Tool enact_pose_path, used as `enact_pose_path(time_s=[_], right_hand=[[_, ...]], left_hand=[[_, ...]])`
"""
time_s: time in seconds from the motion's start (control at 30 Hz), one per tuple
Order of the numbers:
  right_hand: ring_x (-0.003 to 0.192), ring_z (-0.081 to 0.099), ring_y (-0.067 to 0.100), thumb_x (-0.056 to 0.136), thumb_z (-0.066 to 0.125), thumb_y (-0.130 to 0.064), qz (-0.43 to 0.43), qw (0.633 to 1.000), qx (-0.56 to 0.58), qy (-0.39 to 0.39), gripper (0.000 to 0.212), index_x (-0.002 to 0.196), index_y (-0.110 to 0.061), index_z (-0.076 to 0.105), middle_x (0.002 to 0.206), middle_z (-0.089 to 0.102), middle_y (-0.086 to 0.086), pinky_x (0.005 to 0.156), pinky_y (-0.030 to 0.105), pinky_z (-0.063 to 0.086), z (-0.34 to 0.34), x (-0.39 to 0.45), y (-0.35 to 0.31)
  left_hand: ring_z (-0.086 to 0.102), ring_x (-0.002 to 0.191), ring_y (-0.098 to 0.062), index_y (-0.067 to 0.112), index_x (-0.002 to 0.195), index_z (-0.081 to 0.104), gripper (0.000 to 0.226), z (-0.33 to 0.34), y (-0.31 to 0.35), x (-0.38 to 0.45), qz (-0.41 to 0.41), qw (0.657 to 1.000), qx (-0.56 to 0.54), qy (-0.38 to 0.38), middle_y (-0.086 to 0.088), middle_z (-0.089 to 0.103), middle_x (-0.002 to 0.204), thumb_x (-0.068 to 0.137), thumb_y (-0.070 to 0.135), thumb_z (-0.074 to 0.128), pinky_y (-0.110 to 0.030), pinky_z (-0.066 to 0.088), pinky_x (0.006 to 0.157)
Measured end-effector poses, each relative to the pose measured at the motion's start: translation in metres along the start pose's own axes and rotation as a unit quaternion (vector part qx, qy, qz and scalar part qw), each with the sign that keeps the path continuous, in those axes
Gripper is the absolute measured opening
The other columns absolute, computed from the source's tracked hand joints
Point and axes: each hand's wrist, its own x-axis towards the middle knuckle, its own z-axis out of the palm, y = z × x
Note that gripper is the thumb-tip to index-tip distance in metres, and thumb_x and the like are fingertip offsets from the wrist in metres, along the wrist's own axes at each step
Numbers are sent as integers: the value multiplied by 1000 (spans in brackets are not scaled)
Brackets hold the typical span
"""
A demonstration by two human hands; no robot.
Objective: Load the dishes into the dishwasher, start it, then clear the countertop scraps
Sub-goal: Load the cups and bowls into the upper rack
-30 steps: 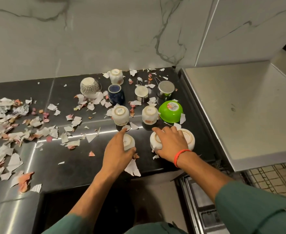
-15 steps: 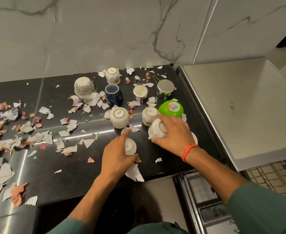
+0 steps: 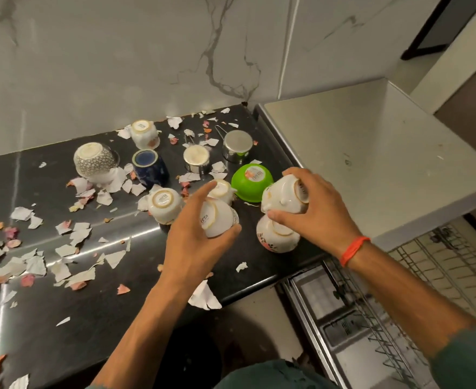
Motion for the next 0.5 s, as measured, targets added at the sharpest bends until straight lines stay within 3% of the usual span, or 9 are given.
enact_pose_path(time_s=[0.1, 0.2, 0.33, 0.5], right_hand=[[105, 59, 18, 61, 83, -58, 27, 999, 18, 37, 74, 125, -37, 53, 114, 61, -5, 90, 44, 54, -33, -18, 23], [110, 59, 17, 61, 85, -54, 77, 994, 34, 66, 74, 125, -36, 52, 119, 61, -5, 91, 44, 57, -67, -39, 49], [109, 62, 15, 62, 88, -49, 126, 985, 54, 106, 73, 124, -37, 53, 119, 62, -6, 88, 39, 59, -108, -69, 86], [108, 63, 11, 69, 92, -33, 170, 969, 89, 157, 68, 126, -32, 55, 120, 63, -6, 81, 23, 56, -155, -115, 138]], left_hand=[[57, 126, -6, 46, 143, 46, 79, 19, 18, -2, 20, 999, -20, -35, 24, 57, 135, 78, 28, 88, -40, 53, 104], [54, 125, 3, 42, 143, 48, 79, 44, 37, -5, 48, 996, -18, -69, 25, 58, 132, 78, 25, 89, -22, 47, 105], [59, 115, 1, 42, 139, 50, 76, 83, 57, -11, 54, 991, -19, -121, 21, 63, 120, 76, 25, 90, -11, 45, 94], [64, 106, -4, 43, 137, 54, 76, 144, 81, -30, 66, 981, 15, -183, 15, 69, 109, 72, 34, 92, -15, 47, 92]])
